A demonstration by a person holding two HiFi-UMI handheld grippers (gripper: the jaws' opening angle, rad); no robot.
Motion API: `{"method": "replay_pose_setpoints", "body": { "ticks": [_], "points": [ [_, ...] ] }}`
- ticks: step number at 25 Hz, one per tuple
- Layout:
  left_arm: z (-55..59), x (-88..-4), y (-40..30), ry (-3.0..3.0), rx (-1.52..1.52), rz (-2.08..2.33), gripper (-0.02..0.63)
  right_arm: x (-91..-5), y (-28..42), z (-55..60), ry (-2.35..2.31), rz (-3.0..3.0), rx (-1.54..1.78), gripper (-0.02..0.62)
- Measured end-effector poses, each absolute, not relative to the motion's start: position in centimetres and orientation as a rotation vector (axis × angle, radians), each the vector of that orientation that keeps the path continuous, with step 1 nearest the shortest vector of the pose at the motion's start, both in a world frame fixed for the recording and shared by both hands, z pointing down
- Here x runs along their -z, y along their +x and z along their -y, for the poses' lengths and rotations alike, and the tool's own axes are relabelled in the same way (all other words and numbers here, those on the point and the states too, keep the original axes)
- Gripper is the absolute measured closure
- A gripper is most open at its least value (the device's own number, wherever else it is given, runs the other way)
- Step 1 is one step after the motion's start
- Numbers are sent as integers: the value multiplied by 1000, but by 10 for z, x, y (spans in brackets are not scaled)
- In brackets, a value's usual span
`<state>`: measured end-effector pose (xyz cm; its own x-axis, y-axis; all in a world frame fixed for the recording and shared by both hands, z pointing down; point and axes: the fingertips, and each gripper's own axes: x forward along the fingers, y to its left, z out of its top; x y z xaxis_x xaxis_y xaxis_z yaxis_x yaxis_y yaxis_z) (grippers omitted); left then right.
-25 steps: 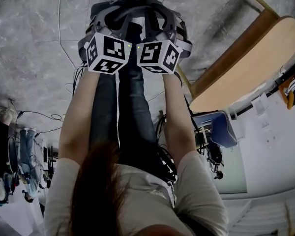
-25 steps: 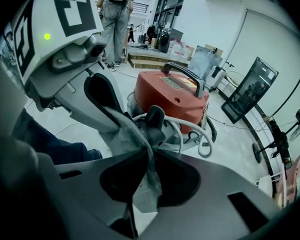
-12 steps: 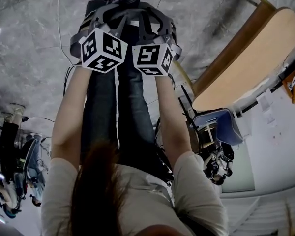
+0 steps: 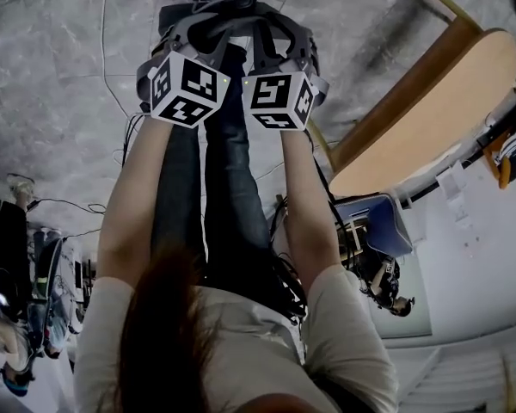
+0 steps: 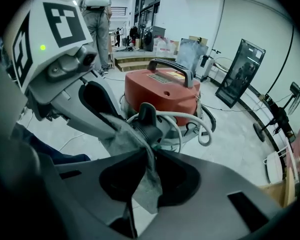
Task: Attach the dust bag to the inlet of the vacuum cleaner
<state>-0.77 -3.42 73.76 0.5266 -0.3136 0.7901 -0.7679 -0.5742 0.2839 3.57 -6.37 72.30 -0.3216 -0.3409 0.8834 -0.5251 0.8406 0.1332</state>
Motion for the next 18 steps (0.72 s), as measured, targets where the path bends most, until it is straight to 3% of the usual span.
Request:
{"method": "replay_pose_setpoints", "body": {
  "ticks": [18],
  "points": [
    [28,-738,-7,1973,-916,800,514,-720,42,56,679,2030,-540,538]
  ]
}}
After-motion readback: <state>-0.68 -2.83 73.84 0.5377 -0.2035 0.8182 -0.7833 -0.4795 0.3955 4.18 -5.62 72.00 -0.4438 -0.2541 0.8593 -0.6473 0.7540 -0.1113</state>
